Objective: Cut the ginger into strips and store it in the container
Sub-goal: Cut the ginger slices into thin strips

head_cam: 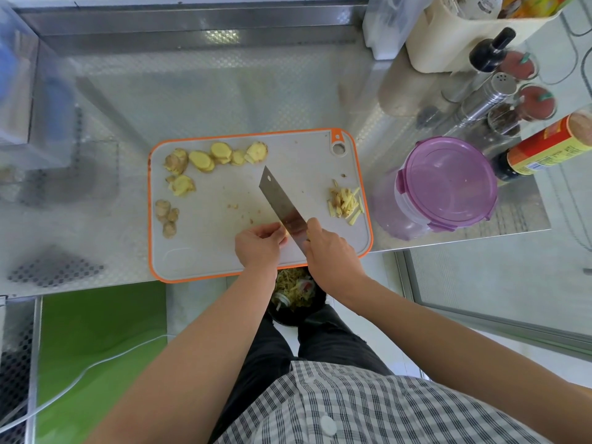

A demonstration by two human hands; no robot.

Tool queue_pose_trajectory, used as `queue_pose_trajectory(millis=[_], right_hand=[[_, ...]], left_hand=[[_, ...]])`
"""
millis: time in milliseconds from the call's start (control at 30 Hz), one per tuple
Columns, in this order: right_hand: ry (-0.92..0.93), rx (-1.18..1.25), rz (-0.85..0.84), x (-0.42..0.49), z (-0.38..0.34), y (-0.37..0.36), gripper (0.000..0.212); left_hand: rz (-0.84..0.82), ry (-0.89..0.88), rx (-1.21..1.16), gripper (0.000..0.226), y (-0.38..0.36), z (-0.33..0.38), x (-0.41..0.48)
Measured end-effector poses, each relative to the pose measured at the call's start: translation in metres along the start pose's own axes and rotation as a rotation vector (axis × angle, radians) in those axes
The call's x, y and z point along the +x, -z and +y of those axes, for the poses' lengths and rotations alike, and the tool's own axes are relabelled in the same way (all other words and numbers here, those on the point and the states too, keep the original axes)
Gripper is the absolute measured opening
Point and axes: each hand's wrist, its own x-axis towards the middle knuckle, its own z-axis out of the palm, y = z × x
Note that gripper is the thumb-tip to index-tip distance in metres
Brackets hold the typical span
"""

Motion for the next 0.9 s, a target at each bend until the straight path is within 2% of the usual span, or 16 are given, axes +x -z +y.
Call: queue_pose_trajectory(millis=[533, 800, 900], right_hand=[[-0.016, -0.001, -0.003, 0.003, 0.003, -0.005, 0.019], [-0.057, 0.025, -0.025, 0.016, -0.001, -0.013, 0.012], [-0.067, -0.002, -0.008, 0.017, -0.004, -0.020, 0.019]], left_hand=[[-0.004, -0.005, 0.039, 0.021, 0.000, -0.002, 0.003], [-0.014, -0.021, 0.054, 0.024, 0.000, 0.000, 0.005], [-0.029, -0.036, 0.077, 0.022, 0.000, 0.001, 0.003]])
